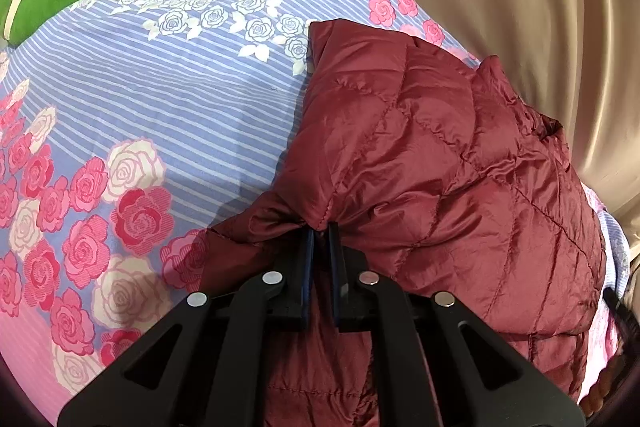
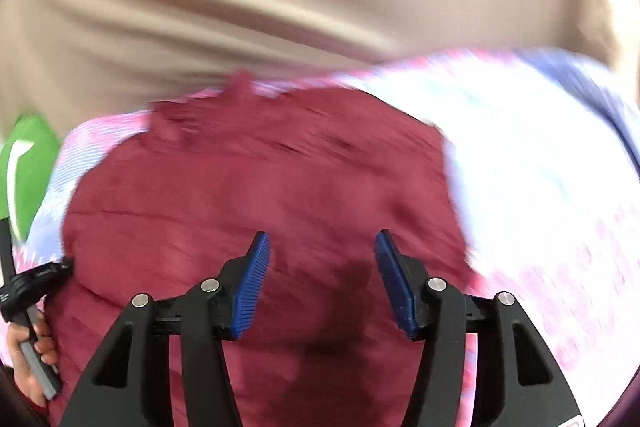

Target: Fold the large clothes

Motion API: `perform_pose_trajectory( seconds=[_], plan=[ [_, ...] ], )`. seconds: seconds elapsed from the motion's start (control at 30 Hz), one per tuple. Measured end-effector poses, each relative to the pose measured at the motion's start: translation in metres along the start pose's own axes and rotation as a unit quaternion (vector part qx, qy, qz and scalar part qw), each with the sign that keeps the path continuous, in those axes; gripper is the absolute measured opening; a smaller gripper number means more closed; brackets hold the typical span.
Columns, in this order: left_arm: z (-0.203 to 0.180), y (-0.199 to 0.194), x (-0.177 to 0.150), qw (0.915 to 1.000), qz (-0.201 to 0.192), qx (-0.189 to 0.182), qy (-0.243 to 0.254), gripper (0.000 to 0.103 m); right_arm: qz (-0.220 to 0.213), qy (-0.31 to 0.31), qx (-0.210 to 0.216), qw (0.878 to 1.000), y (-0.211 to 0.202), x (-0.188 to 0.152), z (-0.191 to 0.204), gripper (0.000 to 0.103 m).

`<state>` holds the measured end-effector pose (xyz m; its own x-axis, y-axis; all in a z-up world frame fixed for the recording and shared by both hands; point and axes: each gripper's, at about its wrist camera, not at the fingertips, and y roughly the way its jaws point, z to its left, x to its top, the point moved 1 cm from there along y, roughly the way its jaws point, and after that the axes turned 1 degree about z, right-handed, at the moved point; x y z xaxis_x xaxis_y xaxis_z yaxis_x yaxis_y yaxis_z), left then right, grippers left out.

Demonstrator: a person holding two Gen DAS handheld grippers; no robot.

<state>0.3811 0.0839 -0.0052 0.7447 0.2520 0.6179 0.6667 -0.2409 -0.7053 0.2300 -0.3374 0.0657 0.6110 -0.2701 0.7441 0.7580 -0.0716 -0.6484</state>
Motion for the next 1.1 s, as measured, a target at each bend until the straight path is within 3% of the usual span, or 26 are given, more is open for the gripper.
perform_pose_trajectory(
  seconds=[0.1,0.17,0.2,0.23,0.33,0.4,0.43,0.5,0.53,0.7,0.8,0.93,1.0,1.1],
  plan=[
    [0.000,0.000,0.000,1.0000,0.000,-0.001,0.000,0.007,0.030,0.036,0.022,0.999,0.011,-0.007,-0.020,0.054],
    [0.001,0.000,0.000,1.0000,0.000,-0.005,-0.005,0.007,0.038,0.025,0.030,0.998,0.022,-0.002,-0.011,0.026],
    [0.002,0.000,0.000,0.9999,-0.001,-0.007,-0.008,0.007,0.044,0.016,0.036,0.998,0.028,0.002,-0.001,0.003],
    [0.003,0.000,0.000,0.9999,-0.002,-0.007,-0.011,0.007,0.043,0.012,0.042,0.998,0.030,0.008,0.008,0.002],
    [0.005,0.000,0.000,0.9999,-0.002,-0.009,-0.012,0.007,-0.056,-0.009,0.068,0.996,-0.014,0.033,0.030,0.002],
    [0.004,0.000,0.000,0.9999,-0.002,-0.006,-0.008,0.007,-0.092,-0.013,0.054,0.994,-0.020,0.037,0.034,0.002],
    [0.003,0.001,0.000,1.0000,-0.002,-0.004,-0.005,0.007,-0.084,-0.012,0.035,0.996,-0.010,0.038,0.030,0.002],
    [0.000,0.001,0.000,1.0000,-0.002,-0.001,0.003,0.009,0.011,-0.003,-0.015,1.000,0.049,0.027,0.010,0.000],
    [-0.002,0.001,0.000,1.0000,-0.001,0.001,0.008,0.011,0.034,-0.008,-0.022,0.999,0.069,0.017,0.008,0.000],
    [-0.001,0.001,0.000,0.9999,-0.002,0.005,0.011,0.011,-0.002,-0.010,-0.044,0.999,0.030,0.024,0.023,0.003],
    [-0.002,0.003,0.001,0.9999,-0.002,0.008,0.014,0.010,-0.039,0.000,-0.016,0.999,-0.007,0.024,0.027,0.009],
    [-0.003,0.004,0.002,0.9998,-0.002,0.010,0.016,0.010,-0.005,-0.038,0.068,0.997,-0.012,0.007,0.055,0.009],
    [-0.003,0.004,0.002,0.9999,-0.002,0.006,0.013,0.010,0.033,-0.070,0.062,0.995,0.012,-0.005,0.067,0.009],
    [0.000,0.005,0.002,1.0000,-0.002,-0.004,0.005,0.011,0.056,-0.075,0.016,0.995,0.038,-0.015,0.053,0.000]
  ],
)
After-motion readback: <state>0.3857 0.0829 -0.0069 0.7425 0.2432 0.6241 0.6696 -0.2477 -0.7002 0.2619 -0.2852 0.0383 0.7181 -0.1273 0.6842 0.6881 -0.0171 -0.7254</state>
